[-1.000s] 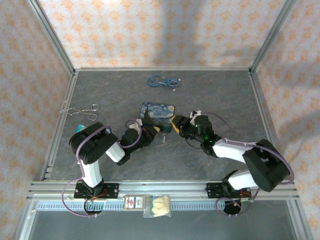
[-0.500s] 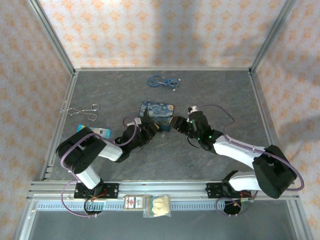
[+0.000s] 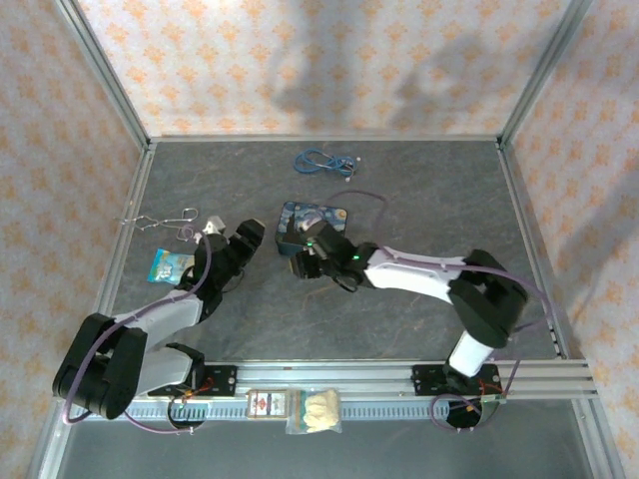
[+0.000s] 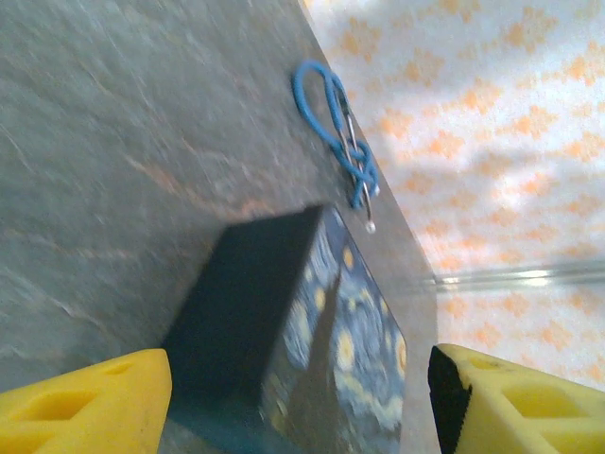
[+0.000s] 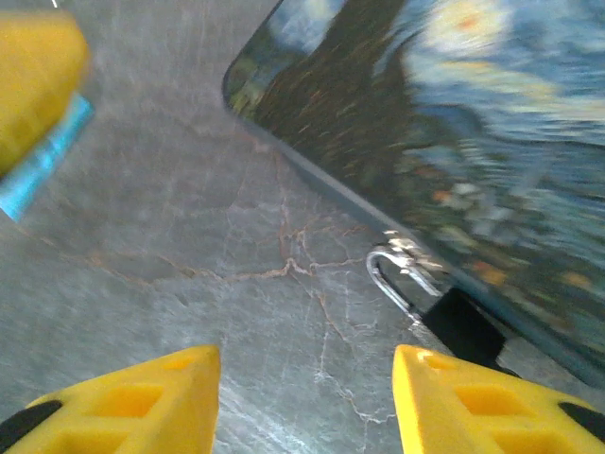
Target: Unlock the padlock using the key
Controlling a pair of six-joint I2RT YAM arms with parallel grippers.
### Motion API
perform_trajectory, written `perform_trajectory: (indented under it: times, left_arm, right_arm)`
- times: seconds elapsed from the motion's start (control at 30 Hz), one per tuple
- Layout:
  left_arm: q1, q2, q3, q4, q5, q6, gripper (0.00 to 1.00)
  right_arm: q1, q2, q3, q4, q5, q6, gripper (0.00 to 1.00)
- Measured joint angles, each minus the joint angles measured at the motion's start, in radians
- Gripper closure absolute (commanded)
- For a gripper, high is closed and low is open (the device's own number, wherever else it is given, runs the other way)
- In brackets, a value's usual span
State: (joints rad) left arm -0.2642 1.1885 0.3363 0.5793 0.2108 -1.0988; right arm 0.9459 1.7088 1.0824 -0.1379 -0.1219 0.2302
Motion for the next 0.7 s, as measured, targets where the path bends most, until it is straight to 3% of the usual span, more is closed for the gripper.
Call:
perform_trajectory:
  times: [0.17,0.4,0.57,0.7]
  left_arm:
    - [0.064,0.004,0.034,-0.021,0.048,0.029,0.30]
    - [0.084,0.013,0.037,-0.017,0.094,0.034,0.31]
    - [0.084,0.013,0.031,-0.002,0.108,0.027,0.31]
    - [0.084,0.013,0.017,0.016,0.122,0.023,0.31]
  right_arm:
    - [0.042,0.131,0.140,-0.163,0.143,-0.140,0.52]
    - [0.055,0.203,0.187,-0.286,0.356,-0.279,0.53]
    - [0.055,0.225,0.187,-0.290,0.422,-0.360,0.60]
    - [0.054,0.233,0.178,-0.270,0.440,-0.420,0.75]
